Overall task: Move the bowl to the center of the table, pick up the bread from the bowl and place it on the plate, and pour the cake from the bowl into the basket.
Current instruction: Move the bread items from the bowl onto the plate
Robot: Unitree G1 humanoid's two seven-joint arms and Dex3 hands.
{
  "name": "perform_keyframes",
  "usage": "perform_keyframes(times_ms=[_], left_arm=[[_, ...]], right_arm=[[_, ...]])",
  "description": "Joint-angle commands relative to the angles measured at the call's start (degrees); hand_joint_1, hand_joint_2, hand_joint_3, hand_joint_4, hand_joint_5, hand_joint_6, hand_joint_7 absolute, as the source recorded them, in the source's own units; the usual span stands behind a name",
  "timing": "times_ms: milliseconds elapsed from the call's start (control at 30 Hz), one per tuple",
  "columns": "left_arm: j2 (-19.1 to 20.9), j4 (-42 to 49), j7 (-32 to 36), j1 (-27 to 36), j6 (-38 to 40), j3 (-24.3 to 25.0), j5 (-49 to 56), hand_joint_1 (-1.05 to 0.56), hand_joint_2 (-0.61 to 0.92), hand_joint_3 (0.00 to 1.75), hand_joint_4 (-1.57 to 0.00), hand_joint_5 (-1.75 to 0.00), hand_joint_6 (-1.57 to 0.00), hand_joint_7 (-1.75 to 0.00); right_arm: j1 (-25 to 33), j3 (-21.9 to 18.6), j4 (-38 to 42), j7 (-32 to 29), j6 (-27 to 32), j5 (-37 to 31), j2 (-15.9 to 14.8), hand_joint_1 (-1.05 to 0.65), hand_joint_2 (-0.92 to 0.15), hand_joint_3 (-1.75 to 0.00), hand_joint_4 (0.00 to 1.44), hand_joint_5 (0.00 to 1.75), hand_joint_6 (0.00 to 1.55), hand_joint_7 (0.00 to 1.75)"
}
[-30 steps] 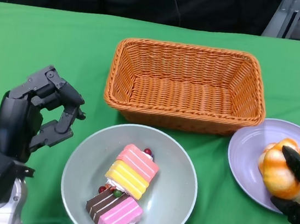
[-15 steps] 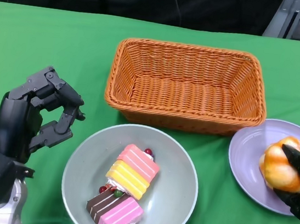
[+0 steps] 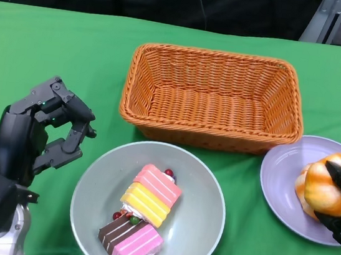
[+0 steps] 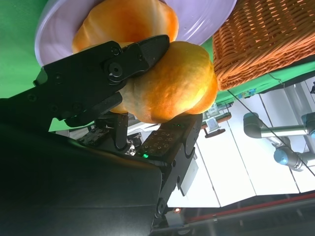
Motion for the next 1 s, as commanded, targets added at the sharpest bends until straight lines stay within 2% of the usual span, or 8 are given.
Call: perform_keyframes(times_ms=[33, 333, 567, 1000], left_arm=[[0.96, 0.95, -0.33, -0.81, -1.23, 0.57, -0.24, -0.05, 0.72, 0.83, -0.76, -1.58, -0.74, -1.42], [0.86, 0.78, 0.09, -0.77, -0.95, 0.55, -0.15, -0.07, 0.72, 0.83, -0.76, -1.58, -0.74, -1.41], [0.75, 0.93, -0.26, -0.80, -0.94, 0.51, -0.59, -0.06, 0.72, 0.82, -0.76, -1.58, -0.74, -1.41], [0.78, 0.44, 0.00, -0.44, -1.37, 0.56, -0.37, -0.07, 0.74, 0.78, -0.76, -1.57, -0.75, -1.39]], right_arm=[[-0.55, -0.50, -0.54, -0.88, -0.96, 0.52, -1.40, -0.14, -0.89, 0.00, 0.80, 1.24, 1.23, 0.05], [-0.03, -1.01, -4.06, -1.49, -1.71, 0.22, -1.89, -0.15, -0.89, 0.00, 0.83, 1.18, 1.24, 0.05], [0.77, -2.11, -9.96, 2.35, 0.10, 0.70, -2.32, -0.16, -0.90, 0.00, 0.84, 1.13, 1.22, 0.04], [-3.18, -1.88, -6.65, 5.66, 0.35, 0.11, -3.45, -0.14, -0.89, 0.00, 0.84, 1.17, 1.24, 0.05]])
